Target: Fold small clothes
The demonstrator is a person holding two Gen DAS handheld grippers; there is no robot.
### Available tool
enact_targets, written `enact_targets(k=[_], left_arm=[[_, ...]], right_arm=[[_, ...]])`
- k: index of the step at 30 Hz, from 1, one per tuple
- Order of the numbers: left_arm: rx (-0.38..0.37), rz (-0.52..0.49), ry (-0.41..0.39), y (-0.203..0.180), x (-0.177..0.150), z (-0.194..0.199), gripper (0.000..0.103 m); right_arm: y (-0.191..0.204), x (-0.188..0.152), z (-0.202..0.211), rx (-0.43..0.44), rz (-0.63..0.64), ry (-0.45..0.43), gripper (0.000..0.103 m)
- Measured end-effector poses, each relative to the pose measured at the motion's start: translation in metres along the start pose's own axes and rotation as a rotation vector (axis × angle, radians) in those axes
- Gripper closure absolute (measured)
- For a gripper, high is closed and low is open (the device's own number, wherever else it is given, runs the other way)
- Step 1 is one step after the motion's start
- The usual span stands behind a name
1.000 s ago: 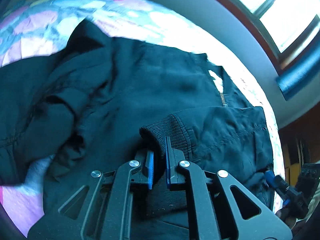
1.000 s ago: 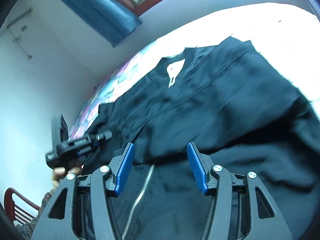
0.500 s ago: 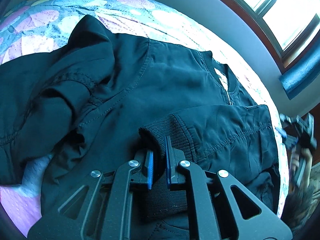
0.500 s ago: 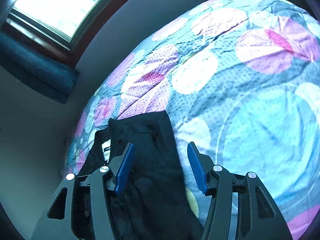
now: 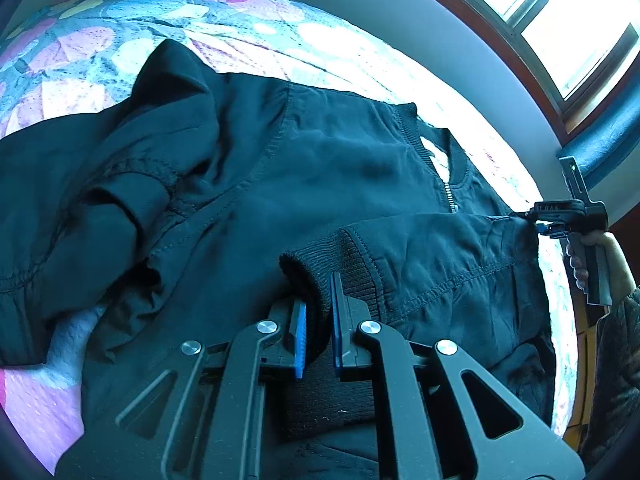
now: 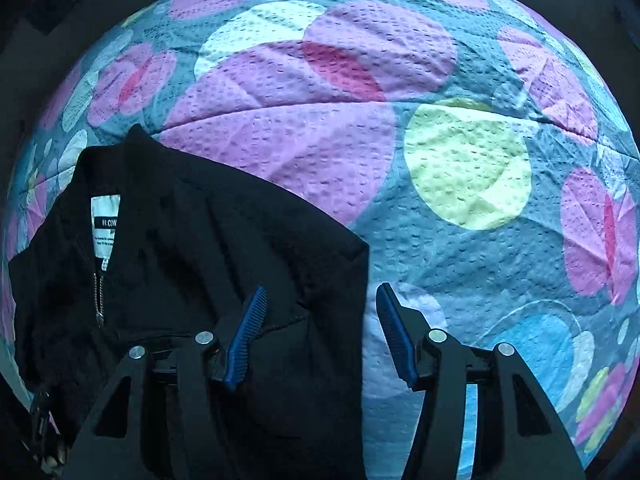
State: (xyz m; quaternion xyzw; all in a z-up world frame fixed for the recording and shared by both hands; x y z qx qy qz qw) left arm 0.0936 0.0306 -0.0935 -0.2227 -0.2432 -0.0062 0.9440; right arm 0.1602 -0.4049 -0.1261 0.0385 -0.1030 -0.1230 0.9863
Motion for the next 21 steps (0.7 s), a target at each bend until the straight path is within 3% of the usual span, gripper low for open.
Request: enact_targets(k=[5, 7, 11, 13, 15, 17, 18, 21], left_arm=[[-0.064, -0.042, 0.040, -0.026, -0.001, -0.014, 0.093], [-0.043, -0.087, 0.037, -0.039, -0.002, -0.021, 0.093], [0.002, -0.149, 0.043, -0.052, 0.003, -0.037, 0.093], [-0.006, -0.140, 0.053, -0.050, 0.005, -0.043, 0.092], [-0.021, -0.117, 0.062, -0.046, 0.006, -0.045, 0.091], [-0.031, -0.103, 0.068, -0.043, 0.005, -0.046, 0.090], [-0.032, -0.096, 0.070, -0.041, 0.004, -0.047, 0.089], [-0.028, -0.090, 0.071, -0.041, 0.003, -0.048, 0.089]], right_arm=[[-0.043, -0.010, 0.031, -0.087, -0.048, -0.061, 0.046], [-0.061, -0.014, 0.039, -0.143, -0.078, -0.095, 0.046], [-0.093, -0.025, 0.047, -0.135, -0.152, -0.166, 0.046], [-0.096, -0.022, 0.050, -0.028, -0.188, -0.229, 0.044], [-0.085, -0.010, 0.051, 0.176, -0.224, -0.262, 0.044], [-0.074, -0.024, 0.052, 0.370, -0.239, -0.258, 0.042], [-0.071, -0.033, 0.049, 0.426, -0.234, -0.247, 0.040], [-0.068, -0.052, 0.026, 0.451, -0.227, -0.204, 0.036]])
Point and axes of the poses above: each gripper's, at about its wrist camera, not at the fingertips, and z roughly against the way its jaws point, y to its left, x to its top, the point moved 5 cm from there along -z, roughly the way its jaws point, and after that the axes turned 1 degree about z, right-handed, at the moved point
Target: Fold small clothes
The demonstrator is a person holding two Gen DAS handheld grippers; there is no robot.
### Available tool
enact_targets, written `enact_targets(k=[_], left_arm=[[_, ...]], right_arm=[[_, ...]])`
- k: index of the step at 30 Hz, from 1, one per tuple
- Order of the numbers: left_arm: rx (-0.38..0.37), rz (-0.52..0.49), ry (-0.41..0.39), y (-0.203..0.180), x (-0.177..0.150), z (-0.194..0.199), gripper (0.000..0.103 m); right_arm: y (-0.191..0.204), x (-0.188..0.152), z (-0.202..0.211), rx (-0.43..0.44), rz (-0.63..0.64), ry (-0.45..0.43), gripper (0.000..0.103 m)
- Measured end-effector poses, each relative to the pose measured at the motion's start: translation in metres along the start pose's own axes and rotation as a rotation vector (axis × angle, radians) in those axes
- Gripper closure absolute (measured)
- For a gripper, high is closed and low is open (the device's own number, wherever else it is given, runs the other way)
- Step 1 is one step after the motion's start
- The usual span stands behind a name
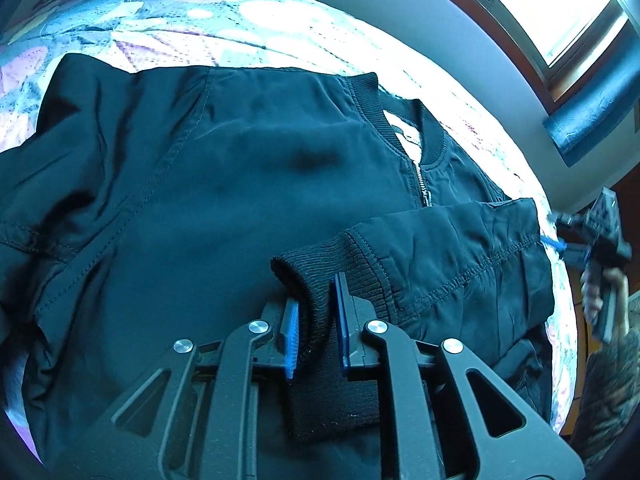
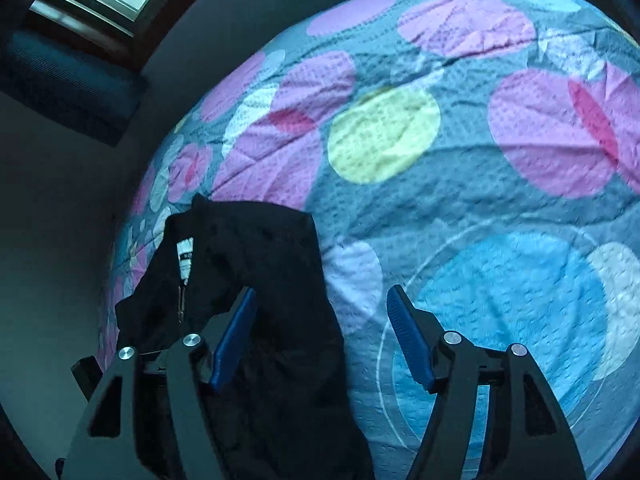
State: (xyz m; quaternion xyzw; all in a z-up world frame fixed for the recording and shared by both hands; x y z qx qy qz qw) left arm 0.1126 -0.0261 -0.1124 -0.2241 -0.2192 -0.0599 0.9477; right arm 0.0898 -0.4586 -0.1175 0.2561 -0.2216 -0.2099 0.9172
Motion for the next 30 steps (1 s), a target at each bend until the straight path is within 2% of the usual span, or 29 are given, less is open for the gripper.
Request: enact_targets(k=[1, 3, 4, 6, 11, 14, 16, 17, 18, 20, 24, 25, 27, 28, 30], left_arm=[[0.005, -0.002, -0.001, -0.001, 0.001, 0.000, 0.089], [0.018, -0.012, -0.007, -0.004, 0.005, 0.000, 0.088], [0.017, -0.018, -0.012, -0.006, 0.008, -0.001, 0.088], [0.035, -0.032, -0.019, -0.011, 0.015, -0.003, 0.088], [0.058, -0.054, -0.015, -0.023, 0.034, -0.013, 0.088], [0.040, -0.043, -0.006, -0.025, 0.040, -0.015, 0.088], [0.020, -0.041, -0.006, -0.026, 0.043, -0.014, 0.088], [0.018, -0.046, -0.006, -0.027, 0.043, -0.015, 0.088], [0.019, -0.052, 0.000, -0.025, 0.041, -0.017, 0.087], [0.011, -0.048, 0.014, -0.023, 0.038, -0.020, 0.083], [-0.103, 0.009, 0.052, -0.019, 0.025, -0.021, 0.059], [-0.127, 0.029, 0.054, -0.019, 0.022, -0.019, 0.057], [-0.110, 0.022, 0.050, -0.022, 0.019, -0.018, 0.057], [-0.088, 0.009, 0.047, -0.022, 0.018, -0.018, 0.057], [-0.017, -0.033, 0.050, -0.024, 0.015, -0.022, 0.057]], right_arm=[[-0.003, -0.007, -0.009, 0.022, -0.011, 0.027, 0.036], [-0.003, -0.017, -0.017, 0.055, -0.001, 0.030, 0.080], [-0.001, -0.018, -0.018, 0.064, 0.003, 0.016, 0.080], [-0.003, -0.012, -0.012, 0.047, -0.031, -0.054, 0.087], [-0.021, -0.006, -0.012, 0.030, -0.106, -0.124, 0.092], [-0.025, -0.013, -0.001, 0.096, -0.143, -0.172, 0.090], [-0.020, -0.025, 0.014, 0.144, -0.123, -0.207, 0.076], [-0.016, -0.033, 0.019, 0.162, -0.109, -0.218, 0.058], [-0.013, -0.041, 0.022, 0.170, -0.097, -0.228, 0.049], [-0.013, -0.056, 0.029, 0.135, -0.086, -0.236, 0.049], [-0.023, -0.076, 0.025, 0.137, -0.091, -0.221, 0.045], [-0.025, -0.080, 0.019, 0.162, -0.103, -0.198, 0.046], [-0.025, -0.088, 0.006, 0.168, -0.094, -0.167, 0.084], [-0.023, -0.090, 0.002, 0.127, -0.067, -0.163, 0.093], [-0.026, -0.091, -0.002, 0.050, -0.046, -0.189, 0.093]])
Point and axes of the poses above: each gripper's, at about its wrist camera, not at the fingertips, and z roughly against the way its jaws point, y to its left, x to its top, the point moved 5 cm from there along -z, roughly the way its jaws point, and after that the axes turned 1 degree about z, right-handed, at the moved point
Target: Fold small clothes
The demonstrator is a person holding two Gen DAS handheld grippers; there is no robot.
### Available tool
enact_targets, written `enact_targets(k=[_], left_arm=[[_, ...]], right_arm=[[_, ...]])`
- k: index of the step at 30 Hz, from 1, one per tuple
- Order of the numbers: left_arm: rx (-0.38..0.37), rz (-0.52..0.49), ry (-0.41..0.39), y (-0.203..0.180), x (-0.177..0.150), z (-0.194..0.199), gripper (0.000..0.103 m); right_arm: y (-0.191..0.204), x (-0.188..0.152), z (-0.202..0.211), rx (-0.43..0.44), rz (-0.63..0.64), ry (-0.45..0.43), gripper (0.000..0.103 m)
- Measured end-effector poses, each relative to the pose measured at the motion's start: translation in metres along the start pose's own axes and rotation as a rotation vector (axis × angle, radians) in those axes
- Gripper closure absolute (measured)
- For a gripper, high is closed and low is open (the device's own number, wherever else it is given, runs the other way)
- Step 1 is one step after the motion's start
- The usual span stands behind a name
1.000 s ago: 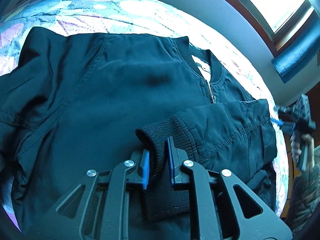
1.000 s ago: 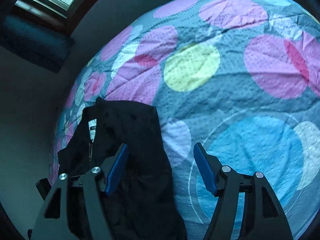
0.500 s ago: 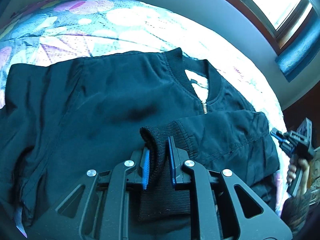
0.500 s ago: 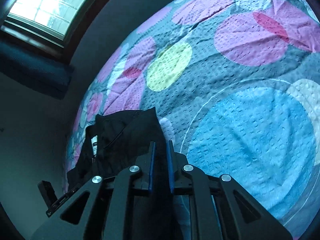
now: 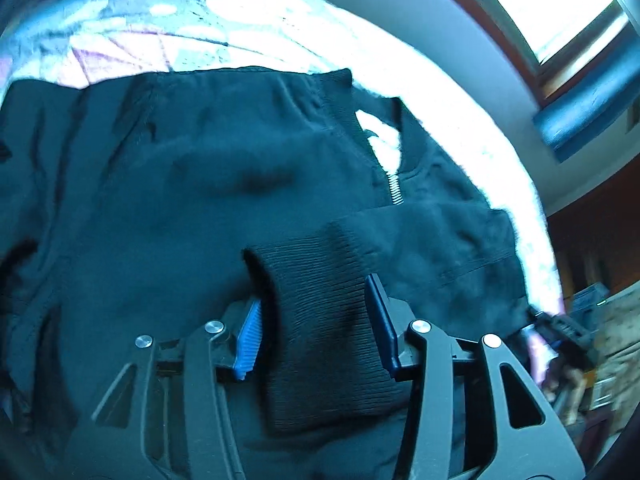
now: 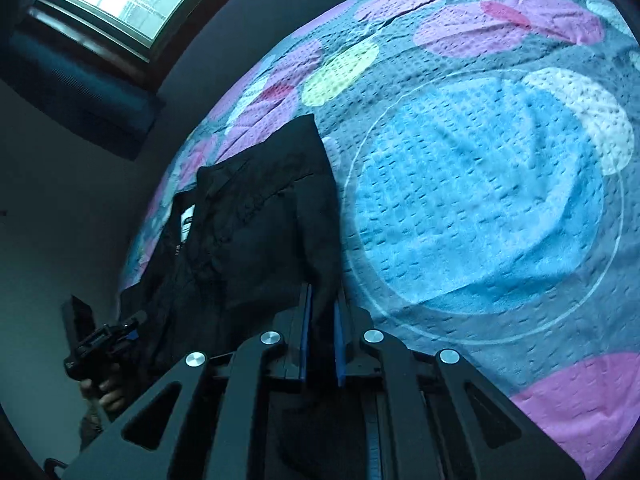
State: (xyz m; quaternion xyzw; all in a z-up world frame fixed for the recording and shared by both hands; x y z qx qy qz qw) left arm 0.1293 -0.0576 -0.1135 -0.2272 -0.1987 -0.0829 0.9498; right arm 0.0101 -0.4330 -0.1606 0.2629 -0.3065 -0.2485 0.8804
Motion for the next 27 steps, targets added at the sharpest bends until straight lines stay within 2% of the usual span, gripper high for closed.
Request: enact_targets(k=[4, 6, 9, 11, 13, 16, 19, 23, 27], left_arm=[[0.077, -0.084, -0.023, -0.006, -0.004, -0.005, 0.057], [0.088, -0.103, -0.035, -0.008, -0.004, -0.002, 0.056], [0.080, -0.102, -0.047, -0.007, -0.005, 0.007, 0.053], [0.073, -0.093, -0.073, -0.003, -0.008, 0.020, 0.046], [0.063, -0.084, -0.096, 0.001, -0.012, 0.031, 0.042], [0.043, -0.063, -0.122, 0.010, -0.023, 0.052, 0.040], [0.060, -0.063, -0.148, 0.023, -0.038, 0.074, 0.037], [0.092, -0.040, -0.179, 0.056, -0.059, 0.110, 0.031], [0.117, 0.058, -0.216, 0.119, -0.079, 0.158, 0.029]], right_arm=[[-0.008, -0.002, -0.005, 0.019, -0.031, -0.009, 0.093], [-0.011, -0.001, 0.002, 0.052, -0.062, -0.009, 0.088], [-0.013, 0.000, 0.024, 0.044, -0.074, -0.059, 0.084], [-0.012, 0.000, 0.043, 0.004, -0.069, -0.109, 0.084], [-0.006, -0.003, 0.056, 0.004, -0.064, -0.141, 0.084], [0.015, -0.011, 0.065, 0.023, -0.032, -0.146, 0.077], [0.040, -0.023, 0.063, 0.045, 0.011, -0.125, 0.070], [0.075, -0.040, 0.047, 0.075, 0.062, -0.076, 0.057], [0.104, -0.059, 0.030, 0.106, 0.102, -0.028, 0.055]])
Point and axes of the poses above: each gripper's, at about its wrist camera, not at the fingertips, and z roughly against the way its jaws point, y to its left, x to its top, the point moved 5 cm from there along -z, roughly the way its jaws point, and after that the axes turned 1 degree about z, right-handed, at the moved point
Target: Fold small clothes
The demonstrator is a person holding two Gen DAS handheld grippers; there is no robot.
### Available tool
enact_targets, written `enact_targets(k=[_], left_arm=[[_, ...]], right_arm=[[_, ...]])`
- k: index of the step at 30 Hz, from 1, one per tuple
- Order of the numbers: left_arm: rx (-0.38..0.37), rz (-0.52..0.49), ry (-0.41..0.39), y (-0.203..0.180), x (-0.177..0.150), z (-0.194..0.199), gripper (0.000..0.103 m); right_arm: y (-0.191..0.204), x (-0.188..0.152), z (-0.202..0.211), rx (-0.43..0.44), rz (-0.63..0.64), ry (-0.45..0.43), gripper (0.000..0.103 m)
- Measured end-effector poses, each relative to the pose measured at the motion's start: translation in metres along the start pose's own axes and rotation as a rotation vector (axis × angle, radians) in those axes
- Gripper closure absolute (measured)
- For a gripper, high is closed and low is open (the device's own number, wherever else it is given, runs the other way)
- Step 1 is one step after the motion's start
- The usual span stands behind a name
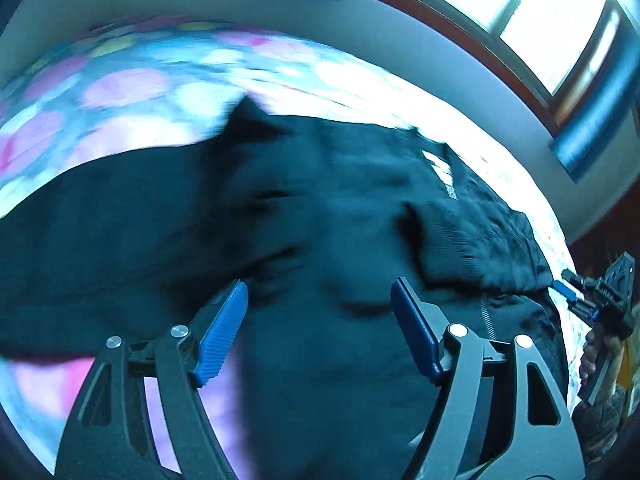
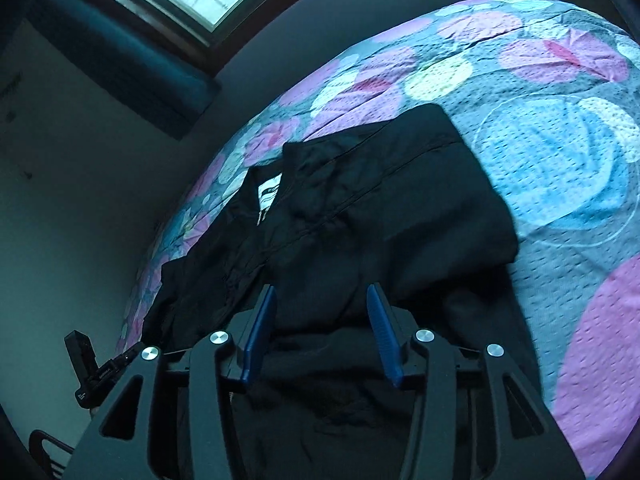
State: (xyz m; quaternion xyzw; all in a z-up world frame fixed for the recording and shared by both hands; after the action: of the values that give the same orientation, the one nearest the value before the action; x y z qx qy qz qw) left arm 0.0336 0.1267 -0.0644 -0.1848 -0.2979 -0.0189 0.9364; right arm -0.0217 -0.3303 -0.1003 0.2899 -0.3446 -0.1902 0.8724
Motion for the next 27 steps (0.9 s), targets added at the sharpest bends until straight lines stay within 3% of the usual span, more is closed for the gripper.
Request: enact_targets(k=[9, 12, 16, 20, 24, 27], left_arm=[[0.154, 0.374, -0.164, 0.204, -0.006, 0.099, 0.029], [0.137, 0.448, -0.177, 0.244, -0.008, 0.106, 0.029], [0.014, 0.464, -0.134, 0.258, -0.002, 0.087, 0.029], [-0.007, 0.459, -0.125, 0.261, 0.002, 0.067, 0.030], [-0.045, 0.495, -0.116, 0.268, -0.005, 0.069, 0.049], [-0.097, 0.544, -0.104, 0.276, -0.017, 0.078, 0.049]], right_arm=[[0.036, -0.027, -0.030, 0.036, 0.038, 0.079, 0.050], [0.042, -0.033, -0.037, 0.047, 0.034, 0.101, 0.050], [0.048, -0.042, -0.043, 0.048, 0.029, 0.119, 0.050], [0.050, -0.048, -0.045, 0.045, 0.024, 0.129, 0.049], [0.049, -0.051, -0.045, 0.045, 0.014, 0.133, 0.049], [0.048, -0.052, -0.043, 0.047, 0.009, 0.130, 0.045]])
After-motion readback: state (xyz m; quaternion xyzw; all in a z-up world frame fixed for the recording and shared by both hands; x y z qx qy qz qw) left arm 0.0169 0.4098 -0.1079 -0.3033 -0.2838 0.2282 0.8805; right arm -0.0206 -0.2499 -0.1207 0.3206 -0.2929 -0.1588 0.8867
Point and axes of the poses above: each gripper's, at about its wrist camera, not at the fingertips, and z roughly against the way its jaws point, y to its left, x to its top, the point moved 5 cm from there along -z, roughly the way its jaws point, and after that the axes turned 1 degree about z, right-handed, at the moved point
